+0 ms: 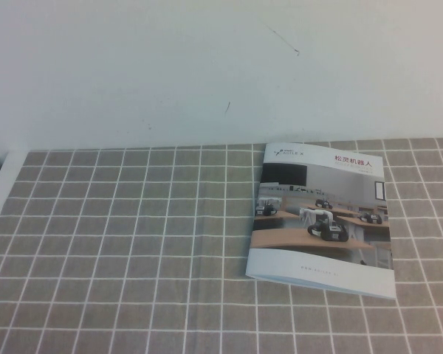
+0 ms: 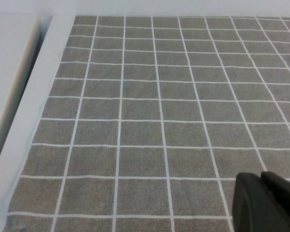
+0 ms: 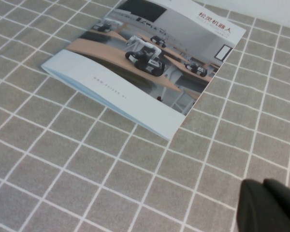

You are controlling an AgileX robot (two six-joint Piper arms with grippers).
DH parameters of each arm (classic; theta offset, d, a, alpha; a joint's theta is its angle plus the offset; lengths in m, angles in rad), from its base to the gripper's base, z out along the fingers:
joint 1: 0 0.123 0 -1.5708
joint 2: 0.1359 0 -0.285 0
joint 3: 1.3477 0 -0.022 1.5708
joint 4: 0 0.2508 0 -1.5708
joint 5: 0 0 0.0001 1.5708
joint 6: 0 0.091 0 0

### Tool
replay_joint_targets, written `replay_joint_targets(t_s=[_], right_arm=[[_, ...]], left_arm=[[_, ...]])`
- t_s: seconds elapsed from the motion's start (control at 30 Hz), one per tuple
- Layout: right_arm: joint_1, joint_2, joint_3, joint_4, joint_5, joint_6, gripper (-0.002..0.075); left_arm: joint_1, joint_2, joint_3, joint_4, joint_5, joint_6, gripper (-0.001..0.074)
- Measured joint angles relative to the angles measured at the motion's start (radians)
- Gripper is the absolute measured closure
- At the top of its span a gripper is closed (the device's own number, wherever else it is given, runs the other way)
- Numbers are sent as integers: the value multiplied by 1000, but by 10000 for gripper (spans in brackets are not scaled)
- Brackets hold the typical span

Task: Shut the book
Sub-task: 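Close the open booklet and leave it lying on the table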

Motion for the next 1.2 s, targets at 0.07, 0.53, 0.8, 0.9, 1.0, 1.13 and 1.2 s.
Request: replay_joint_targets(t_s=[0.07, 0.53, 0.8, 0.9, 1.0, 1.13, 1.2], right_arm=[[0, 0, 0, 0, 0, 0, 729], [0, 0, 0, 0, 0, 0, 729], [0, 0, 0, 0, 0, 0, 729], [0, 0, 0, 0, 0, 0, 729], [0, 0, 0, 0, 0, 0, 729], [0, 0, 0, 0, 0, 0, 729], [0, 0, 0, 0, 0, 0, 729]], left_arm=[[0, 0, 0, 0, 2, -17, 737], [0, -79, 0, -25, 30, 49, 737], [0, -83, -2, -11, 36, 116, 737], [0, -83, -2, -11, 37, 123, 737], [0, -83, -2, -11, 37, 124, 737], [0, -83, -2, -11, 38, 124, 737], [0, -83, -2, -11, 38, 127, 737]])
